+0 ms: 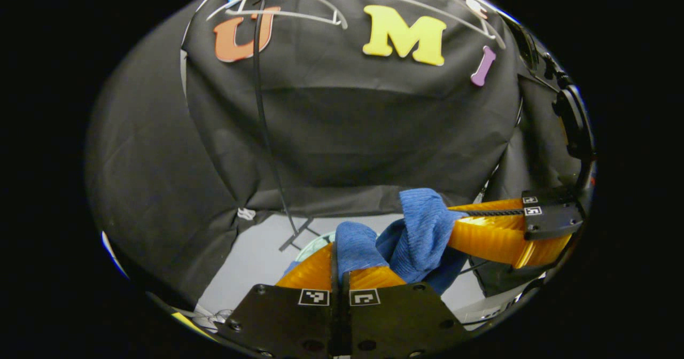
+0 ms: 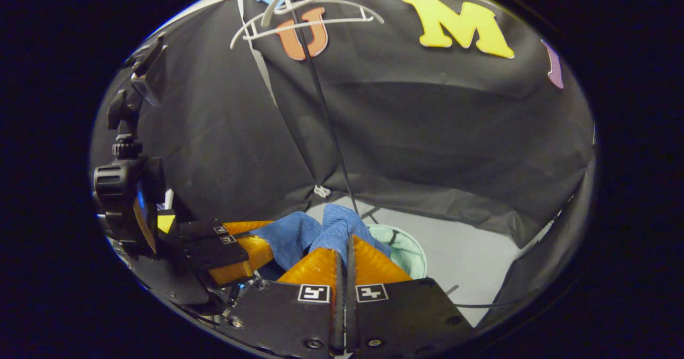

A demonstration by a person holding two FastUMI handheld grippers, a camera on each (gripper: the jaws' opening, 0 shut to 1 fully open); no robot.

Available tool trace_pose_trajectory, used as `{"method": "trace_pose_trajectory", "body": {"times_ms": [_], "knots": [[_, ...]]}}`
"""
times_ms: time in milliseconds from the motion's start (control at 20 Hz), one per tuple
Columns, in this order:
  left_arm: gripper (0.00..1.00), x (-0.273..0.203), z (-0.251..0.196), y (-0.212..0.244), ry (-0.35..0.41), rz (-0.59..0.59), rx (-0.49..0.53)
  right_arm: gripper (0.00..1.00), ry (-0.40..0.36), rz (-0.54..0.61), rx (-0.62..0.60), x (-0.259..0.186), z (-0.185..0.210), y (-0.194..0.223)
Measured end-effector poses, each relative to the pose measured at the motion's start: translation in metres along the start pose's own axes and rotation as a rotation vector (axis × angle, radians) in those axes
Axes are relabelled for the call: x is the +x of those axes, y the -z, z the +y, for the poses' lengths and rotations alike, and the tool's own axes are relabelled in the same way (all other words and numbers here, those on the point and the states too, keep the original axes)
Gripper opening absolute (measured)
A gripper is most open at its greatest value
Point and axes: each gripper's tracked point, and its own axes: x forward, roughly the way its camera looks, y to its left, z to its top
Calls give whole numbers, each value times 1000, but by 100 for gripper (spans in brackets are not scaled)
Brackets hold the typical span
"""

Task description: Grasp the clothes on the hanger with both hands and then place them into the laundry hamper below.

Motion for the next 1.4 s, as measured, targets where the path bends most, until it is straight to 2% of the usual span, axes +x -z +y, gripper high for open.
{"method": "trace_pose_trajectory", "body": {"times_ms": [300, 350, 400, 500, 650, 700, 750, 800, 1000, 1050, 1100, 1200, 1250, 1300, 1350, 1400], "knots": [[0, 31, 4, 37, -28, 110, -22, 5, 91, 162, 6, 34, -20, 48], [4, 34, 5, 43, -33, 127, -20, 5, 105, 188, 7, 38, -23, 51], [0, 36, 3, 49, -35, 150, -19, 5, 117, 212, 9, 45, -28, 56], [0, 42, -1, 55, -40, 188, -12, 5, 140, 249, 0, 54, -36, 67], [0, 44, 5, 60, -55, 225, 22, 5, 159, 284, 7, 63, -45, 73], [5, 42, 8, 60, -68, 232, 23, 5, 166, 293, 20, 64, -48, 76], [0, 42, 9, 64, -76, 244, 10, 5, 167, 298, 39, 64, -50, 78], [0, 43, 6, 65, -77, 249, -3, 5, 163, 295, 55, 66, -50, 79], [4, 44, 2, 61, -46, 242, 3, 7, 160, 270, 57, 63, -56, 74], [7, 47, 0, 59, -29, 236, 7, 8, 154, 264, 54, 61, -55, 72], [25, 47, -1, 57, -20, 223, 8, 10, 156, 249, 46, 59, -55, 70], [59, 49, -5, 57, -7, 209, -3, 23, 174, 227, 15, 60, -59, 63], [76, 49, -5, 57, -8, 209, -8, 36, 180, 221, 5, 61, -59, 61], [93, 49, -4, 56, -11, 205, -7, 39, 185, 216, 7, 58, -57, 61], [96, 49, -2, 56, -20, 206, -3, 51, 186, 215, 7, 56, -57, 65], [91, 49, -1, 56, -26, 204, -3, 58, 184, 198, 19, 57, -55, 64]]}}
